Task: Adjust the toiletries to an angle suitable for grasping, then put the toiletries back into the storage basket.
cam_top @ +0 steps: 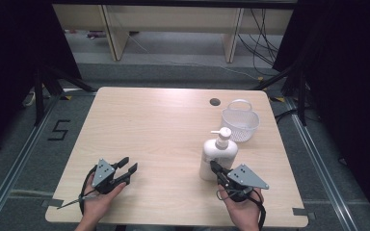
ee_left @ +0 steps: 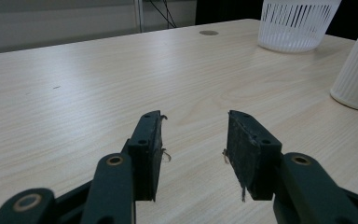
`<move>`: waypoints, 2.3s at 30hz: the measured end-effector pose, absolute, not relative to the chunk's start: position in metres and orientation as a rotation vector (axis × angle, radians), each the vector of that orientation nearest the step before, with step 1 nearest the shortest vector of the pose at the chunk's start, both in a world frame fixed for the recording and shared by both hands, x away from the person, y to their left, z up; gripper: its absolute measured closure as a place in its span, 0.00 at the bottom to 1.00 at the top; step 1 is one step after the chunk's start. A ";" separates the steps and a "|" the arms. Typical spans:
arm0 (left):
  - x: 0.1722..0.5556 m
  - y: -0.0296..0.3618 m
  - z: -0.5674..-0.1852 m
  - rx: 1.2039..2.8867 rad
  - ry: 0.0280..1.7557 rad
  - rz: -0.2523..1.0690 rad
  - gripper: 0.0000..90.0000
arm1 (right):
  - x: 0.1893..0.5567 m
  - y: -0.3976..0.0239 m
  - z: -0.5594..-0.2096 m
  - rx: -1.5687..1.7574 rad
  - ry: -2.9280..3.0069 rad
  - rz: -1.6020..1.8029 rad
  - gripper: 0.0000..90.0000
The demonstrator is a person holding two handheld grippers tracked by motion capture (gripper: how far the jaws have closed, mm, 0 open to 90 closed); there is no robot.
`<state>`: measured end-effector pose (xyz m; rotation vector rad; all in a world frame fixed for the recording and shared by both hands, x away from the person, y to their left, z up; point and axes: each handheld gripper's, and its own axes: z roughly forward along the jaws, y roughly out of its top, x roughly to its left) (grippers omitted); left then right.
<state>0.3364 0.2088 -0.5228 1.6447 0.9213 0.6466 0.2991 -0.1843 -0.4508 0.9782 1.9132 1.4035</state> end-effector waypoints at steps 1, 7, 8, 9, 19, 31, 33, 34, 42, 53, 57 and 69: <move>0.337 0.209 -0.523 1.645 0.922 0.647 0.61 | 0.298 -0.183 -0.451 1.009 1.923 1.418 1.00; 0.337 0.209 -0.523 1.641 0.923 0.644 0.61 | 0.295 -0.182 -0.450 0.988 1.910 1.408 0.96; 0.337 0.209 -0.523 1.639 0.923 0.645 0.61 | 0.292 -0.182 -0.449 1.012 1.923 1.406 0.93; 0.336 0.209 -0.522 1.645 0.933 0.648 0.61 | 0.289 -0.182 -0.449 1.004 1.915 1.401 0.89; 0.337 0.209 -0.522 1.651 0.943 0.646 0.60 | 0.268 -0.192 -0.433 1.019 1.778 1.394 0.69; 0.338 0.210 -0.522 1.644 0.947 0.638 0.60 | 0.268 -0.199 -0.418 1.052 1.654 1.376 0.56; 0.337 0.209 -0.522 1.643 0.943 0.642 0.60 | 0.271 -0.199 -0.417 1.042 1.638 1.363 0.53; 0.337 0.209 -0.522 1.644 0.944 0.643 0.60 | 0.272 -0.198 -0.417 1.058 1.627 1.381 0.53; 0.338 0.210 -0.523 1.636 0.938 0.643 0.59 | 0.276 -0.199 -0.409 1.085 1.571 1.373 0.49; 0.334 0.210 -0.522 1.646 0.937 0.650 0.59 | 0.291 -0.183 -0.398 1.074 1.529 1.363 0.46; 0.334 0.209 -0.522 1.646 0.937 0.653 0.59 | 0.297 -0.175 -0.396 1.114 1.521 1.361 0.46; 0.335 0.210 -0.522 1.648 0.942 0.649 0.59 | 0.315 -0.164 -0.390 1.153 1.496 1.326 0.52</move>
